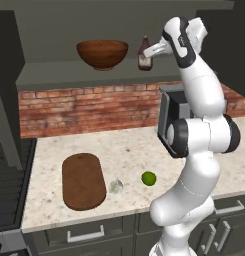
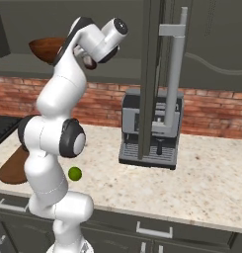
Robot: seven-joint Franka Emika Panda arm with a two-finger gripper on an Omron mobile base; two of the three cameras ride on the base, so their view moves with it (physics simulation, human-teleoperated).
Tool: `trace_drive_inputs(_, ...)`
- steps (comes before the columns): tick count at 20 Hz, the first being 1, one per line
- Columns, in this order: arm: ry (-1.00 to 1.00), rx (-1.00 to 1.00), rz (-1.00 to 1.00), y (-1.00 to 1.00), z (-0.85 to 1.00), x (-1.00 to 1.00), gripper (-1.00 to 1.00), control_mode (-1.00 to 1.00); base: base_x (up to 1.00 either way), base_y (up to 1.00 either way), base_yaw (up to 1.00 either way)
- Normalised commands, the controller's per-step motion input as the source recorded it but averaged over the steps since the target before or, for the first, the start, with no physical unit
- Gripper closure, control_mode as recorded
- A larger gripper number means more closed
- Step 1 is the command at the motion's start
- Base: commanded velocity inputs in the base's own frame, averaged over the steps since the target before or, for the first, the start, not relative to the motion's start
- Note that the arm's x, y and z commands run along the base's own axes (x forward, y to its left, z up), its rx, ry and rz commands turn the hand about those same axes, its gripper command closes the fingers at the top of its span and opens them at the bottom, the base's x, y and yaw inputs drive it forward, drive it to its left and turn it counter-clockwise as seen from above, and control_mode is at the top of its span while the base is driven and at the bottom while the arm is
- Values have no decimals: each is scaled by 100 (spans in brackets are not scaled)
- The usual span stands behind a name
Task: Open the cabinet. Place the bowl and condiment on the counter. Then place the lime and garlic on the cutting board.
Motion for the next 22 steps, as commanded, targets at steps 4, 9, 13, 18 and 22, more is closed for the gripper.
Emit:
trace_drive_inputs(4,0,0,6,11,-7,0,100,-100,0,0,0)
trace_drive_inputs(9,0,0,1,0,-1,-6,100,-100,0,0,0)
trace_drive_inputs(13,-2,0,0,0,-14,-59,100,-100,0,0,0)
trace_drive_inputs(18,-9,-2,-6,0,-31,-95,100,-100,0,0,0)
trace_drive_inputs(22,-14,-4,-15,4,-33,-100,100,-100,0,0,0)
